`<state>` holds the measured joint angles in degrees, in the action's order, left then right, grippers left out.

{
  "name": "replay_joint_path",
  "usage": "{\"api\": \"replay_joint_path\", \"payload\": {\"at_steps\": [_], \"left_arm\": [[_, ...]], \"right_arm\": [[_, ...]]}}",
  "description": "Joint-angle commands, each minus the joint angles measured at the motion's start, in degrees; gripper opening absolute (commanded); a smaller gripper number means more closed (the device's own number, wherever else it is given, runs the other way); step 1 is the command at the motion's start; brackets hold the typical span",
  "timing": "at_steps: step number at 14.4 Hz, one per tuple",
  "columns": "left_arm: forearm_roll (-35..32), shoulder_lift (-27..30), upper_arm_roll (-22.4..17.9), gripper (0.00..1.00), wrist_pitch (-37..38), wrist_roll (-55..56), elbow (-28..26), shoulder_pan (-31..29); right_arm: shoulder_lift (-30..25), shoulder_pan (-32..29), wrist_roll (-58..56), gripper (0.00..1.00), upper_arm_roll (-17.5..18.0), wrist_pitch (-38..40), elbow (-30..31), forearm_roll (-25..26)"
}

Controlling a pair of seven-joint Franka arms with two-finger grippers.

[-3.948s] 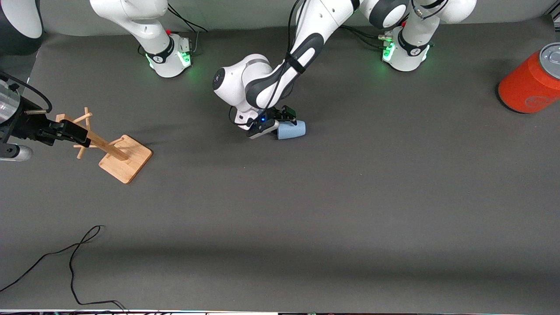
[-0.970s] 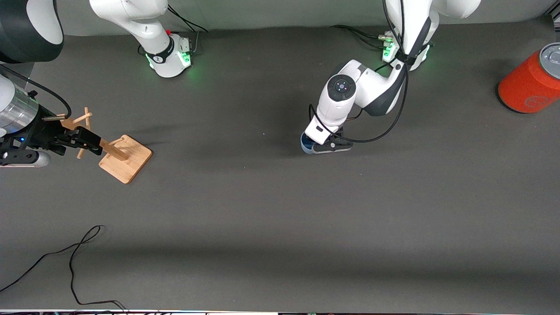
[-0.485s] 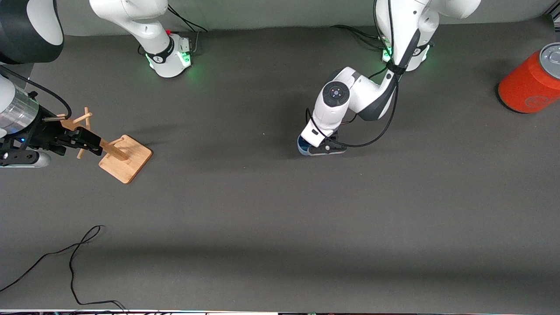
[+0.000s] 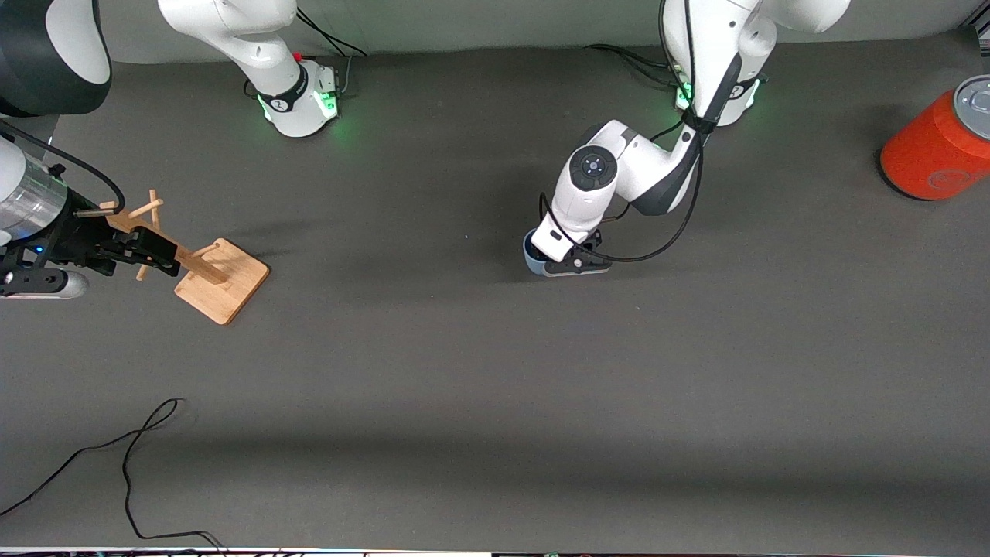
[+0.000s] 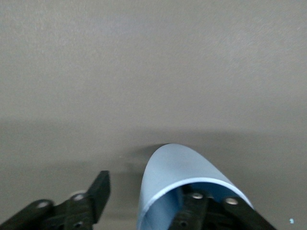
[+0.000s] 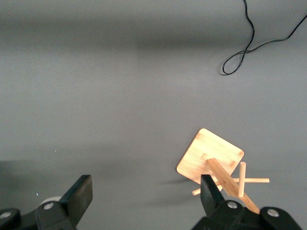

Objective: Rotate and upright cup with both arms

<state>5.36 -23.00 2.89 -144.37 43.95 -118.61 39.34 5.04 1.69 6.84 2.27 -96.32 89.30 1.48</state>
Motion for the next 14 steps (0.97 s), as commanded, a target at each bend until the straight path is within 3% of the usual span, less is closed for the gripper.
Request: {"api": "replay_joint_path", "payload": {"at_steps": [1, 7, 10, 14], "left_arm": [[1.22, 4.26, -0.25, 1.00, 8.19, -0.97, 2.58, -0.14], [3.51, 17.00, -0.78, 1.00, 28.85, -2.28, 8.30, -5.22], [3.43, 24.13, -0.95, 1.00, 41.40, -9.81, 10.93, -13.38], [3.42, 24.41, -0.95, 1.00, 54.18, -28.44, 18.31, -29.11]], "right_arm": [[-0.20, 0.25, -0.51, 1.00, -1.13, -0.10, 0.17, -1.21], [-0.11, 0.33, -0.86, 1.00, -1.13, -0.01, 0.17, -1.40], [-0.38, 0.34, -0.77, 1.00, -1.22, -0.01, 1.48, -1.40], [-1.87, 0.33, -0.68, 1.00, -1.83, -0.53, 4.04, -1.75]]}}
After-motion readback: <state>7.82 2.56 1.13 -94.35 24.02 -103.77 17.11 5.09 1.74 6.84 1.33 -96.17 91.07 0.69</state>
